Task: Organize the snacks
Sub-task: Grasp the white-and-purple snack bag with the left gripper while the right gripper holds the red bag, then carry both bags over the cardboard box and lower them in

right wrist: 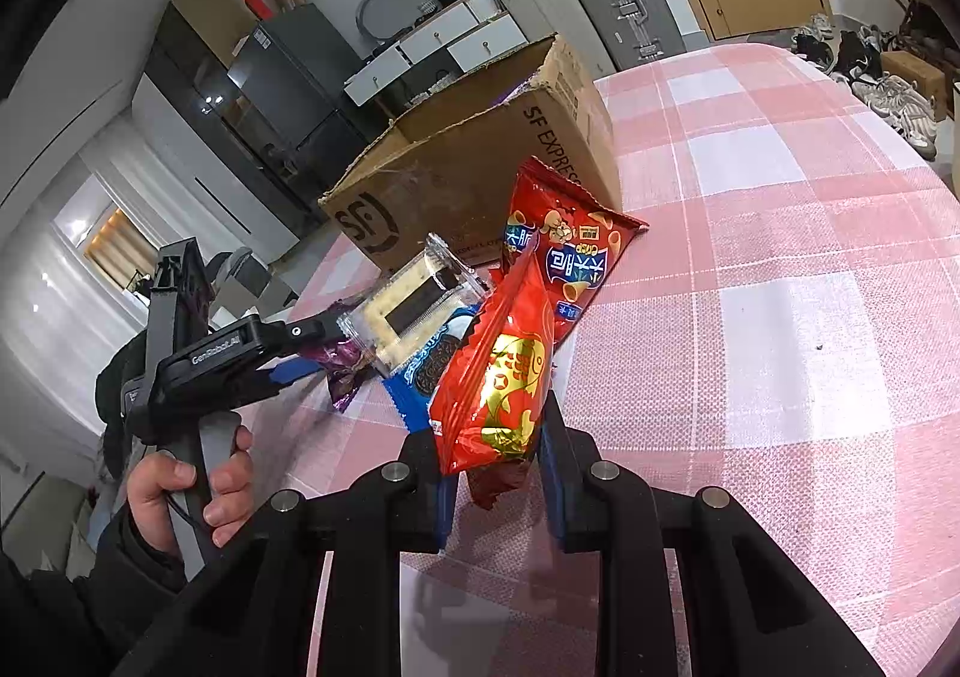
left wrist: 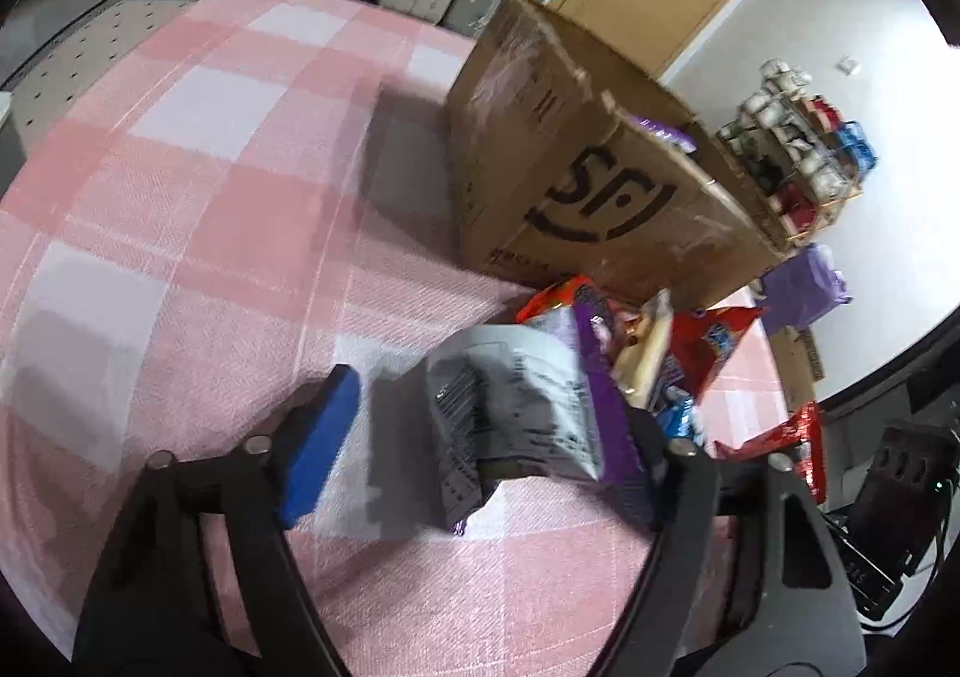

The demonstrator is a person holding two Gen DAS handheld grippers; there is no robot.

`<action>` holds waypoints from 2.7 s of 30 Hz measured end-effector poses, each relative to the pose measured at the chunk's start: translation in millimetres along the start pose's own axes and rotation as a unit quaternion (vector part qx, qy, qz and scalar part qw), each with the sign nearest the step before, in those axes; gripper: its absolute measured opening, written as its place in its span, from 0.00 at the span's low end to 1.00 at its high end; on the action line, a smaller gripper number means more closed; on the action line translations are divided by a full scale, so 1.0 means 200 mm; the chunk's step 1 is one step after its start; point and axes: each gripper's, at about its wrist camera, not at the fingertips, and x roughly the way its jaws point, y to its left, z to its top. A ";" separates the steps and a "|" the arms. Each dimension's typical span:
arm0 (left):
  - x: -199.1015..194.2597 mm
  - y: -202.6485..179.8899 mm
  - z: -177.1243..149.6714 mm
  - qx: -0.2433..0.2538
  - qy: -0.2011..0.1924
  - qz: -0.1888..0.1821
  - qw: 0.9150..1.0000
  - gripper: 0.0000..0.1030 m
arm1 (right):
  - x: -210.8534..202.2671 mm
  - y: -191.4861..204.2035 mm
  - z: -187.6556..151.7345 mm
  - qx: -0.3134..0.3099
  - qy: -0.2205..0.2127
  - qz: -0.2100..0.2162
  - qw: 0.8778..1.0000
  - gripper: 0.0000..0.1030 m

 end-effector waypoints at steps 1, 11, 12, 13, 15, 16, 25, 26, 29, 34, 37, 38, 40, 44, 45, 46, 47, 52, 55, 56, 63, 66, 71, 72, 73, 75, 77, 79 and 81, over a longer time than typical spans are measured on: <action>0.01 0.00 0.00 -0.004 0.004 -0.005 1.000 0.66 | 0.00 0.00 0.00 0.000 -0.001 0.000 1.000 0.22; -0.01 -0.04 -0.02 0.009 -0.003 -0.029 1.000 0.37 | 0.00 -0.01 0.00 0.001 -0.002 0.008 1.000 0.22; -0.02 -0.05 -0.02 0.012 -0.004 -0.027 1.000 0.36 | 0.00 -0.01 0.00 0.000 -0.002 0.008 1.000 0.22; -0.02 -0.05 -0.03 0.015 -0.004 -0.028 0.999 0.35 | 0.00 -0.01 0.00 0.002 -0.002 0.009 1.000 0.22; -0.02 -0.07 -0.03 0.024 -0.003 -0.023 0.999 0.34 | 0.00 -0.02 0.00 0.002 -0.003 0.010 1.000 0.23; -0.03 -0.08 -0.04 0.029 -0.003 -0.020 0.999 0.34 | 0.00 -0.02 0.00 0.002 -0.002 0.010 1.000 0.23; -0.16 -0.13 -0.08 0.060 -0.036 0.016 0.997 0.33 | -0.02 0.00 0.00 -0.008 -0.005 0.008 1.000 0.23; -0.19 -0.14 -0.08 0.062 -0.042 0.015 0.997 0.33 | -0.02 0.01 0.00 -0.009 -0.006 0.008 1.000 0.23; -0.27 -0.16 -0.08 0.068 -0.060 0.008 0.996 0.33 | -0.05 0.02 0.01 -0.009 -0.010 0.014 1.000 0.23; -0.41 -0.21 -0.08 0.078 -0.082 0.004 0.994 0.33 | -0.10 0.07 0.03 -0.015 -0.022 0.032 0.999 0.23; -0.50 -0.25 -0.09 0.089 -0.091 -0.002 0.992 0.33 | -0.13 0.10 0.05 -0.021 -0.028 0.035 0.999 0.23; -0.53 -0.26 -0.09 0.094 -0.095 -0.004 0.991 0.33 | -0.14 0.12 0.06 -0.025 -0.030 0.036 0.999 0.23; -0.58 -0.30 -0.10 0.098 -0.100 -0.008 0.990 0.33 | -0.17 0.15 0.08 -0.032 -0.035 0.040 0.998 0.23; -0.71 -0.37 -0.12 0.109 -0.120 -0.020 0.987 0.33 | -0.24 0.22 0.12 -0.049 -0.044 0.045 0.997 0.23; -0.76 -0.39 -0.12 0.111 -0.128 -0.025 0.985 0.33 | -0.25 0.24 0.13 -0.054 -0.047 0.046 0.996 0.23; -0.80 -0.41 -0.12 0.115 -0.135 -0.031 0.984 0.33 | -0.28 0.27 0.14 -0.061 -0.051 0.049 0.996 0.23; -0.83 -0.42 -0.12 0.118 -0.139 -0.032 0.983 0.33 | -0.30 0.29 0.15 -0.065 -0.054 0.052 0.995 0.23; -0.99 -0.51 -0.11 0.124 -0.157 -0.050 0.979 0.34 | -0.40 0.39 0.24 -0.079 -0.076 0.062 0.992 0.23; -1.06 -0.57 -0.10 0.119 -0.161 -0.061 0.978 0.34 | -0.44 0.46 0.30 -0.090 -0.083 0.057 0.991 0.23; -1.08 -0.59 -0.09 0.117 -0.162 -0.066 0.978 0.34 | -0.45 0.48 0.33 -0.094 -0.086 0.056 0.990 0.23; -1.17 -0.73 0.00 0.123 -0.169 -0.081 0.974 0.34 | -0.48 0.64 0.47 -0.117 -0.094 0.059 0.987 0.23; -1.19 -0.77 0.04 0.120 -0.169 -0.085 0.975 0.34 | -0.49 0.70 0.53 -0.130 -0.100 0.061 0.985 0.23; -1.20 -0.84 0.13 0.122 -0.173 -0.089 0.973 0.34 | -0.47 0.73 0.65 -0.134 -0.105 0.058 0.984 0.23; -1.19 -0.85 0.16 0.123 -0.173 -0.088 0.973 0.34 | -0.46 0.73 0.67 -0.134 -0.105 0.058 0.984 0.23; -1.17 -0.86 0.19 0.124 -0.171 -0.088 0.974 0.34 | -0.46 0.73 0.69 -0.135 -0.106 0.057 0.984 0.23; -1.14 -0.88 0.26 0.122 -0.167 -0.088 0.974 0.34 | -0.43 0.73 0.74 -0.137 -0.104 0.054 0.984 0.23; -1.10 -0.89 0.32 0.121 -0.161 -0.087 0.976 0.34 | -0.39 0.72 0.78 -0.139 -0.100 0.051 0.984 0.23; -1.04 -0.90 0.39 0.119 -0.152 -0.086 0.977 0.34 | -0.35 0.70 0.82 -0.136 -0.096 0.048 0.985 0.23; -0.96 -0.89 0.46 0.117 -0.143 -0.083 0.979 0.34 | -0.31 0.68 0.86 -0.134 -0.092 0.044 0.986 0.23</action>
